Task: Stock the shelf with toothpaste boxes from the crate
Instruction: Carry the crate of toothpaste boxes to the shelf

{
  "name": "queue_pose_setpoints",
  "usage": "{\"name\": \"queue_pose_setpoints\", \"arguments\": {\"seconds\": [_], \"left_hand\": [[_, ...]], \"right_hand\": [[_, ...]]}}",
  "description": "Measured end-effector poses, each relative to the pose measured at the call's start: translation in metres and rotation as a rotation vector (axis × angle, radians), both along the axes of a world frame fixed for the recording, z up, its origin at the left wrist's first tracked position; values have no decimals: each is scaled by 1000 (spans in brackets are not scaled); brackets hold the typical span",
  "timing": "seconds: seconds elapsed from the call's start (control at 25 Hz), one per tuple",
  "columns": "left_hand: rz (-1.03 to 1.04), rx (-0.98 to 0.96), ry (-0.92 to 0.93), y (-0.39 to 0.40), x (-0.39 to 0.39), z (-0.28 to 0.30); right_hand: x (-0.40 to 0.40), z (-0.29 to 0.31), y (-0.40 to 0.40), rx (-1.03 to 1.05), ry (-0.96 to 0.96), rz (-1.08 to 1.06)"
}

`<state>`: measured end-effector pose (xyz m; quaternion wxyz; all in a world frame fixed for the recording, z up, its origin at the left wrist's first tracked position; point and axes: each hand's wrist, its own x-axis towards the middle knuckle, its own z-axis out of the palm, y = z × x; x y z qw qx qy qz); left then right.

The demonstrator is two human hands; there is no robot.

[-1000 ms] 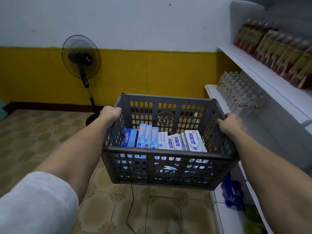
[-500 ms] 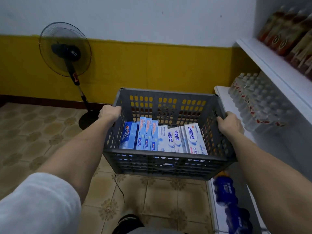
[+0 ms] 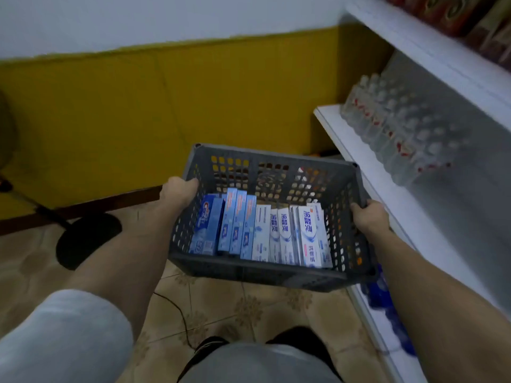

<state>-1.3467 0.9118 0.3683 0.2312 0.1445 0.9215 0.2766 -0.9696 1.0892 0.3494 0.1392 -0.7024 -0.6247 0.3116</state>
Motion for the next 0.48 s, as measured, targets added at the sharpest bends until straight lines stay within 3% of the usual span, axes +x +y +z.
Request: {"name": "queue_pose_setpoints", "arguments": {"seconds": [0.24,0.48], "left_hand": [[-316,-94,-25,157,-14,-37],[-491,-270,-120,284,11,-125]], "right_hand": [[19,-59,25,-135,24,-354],[43,-137,44,-302,53,-644]]}}
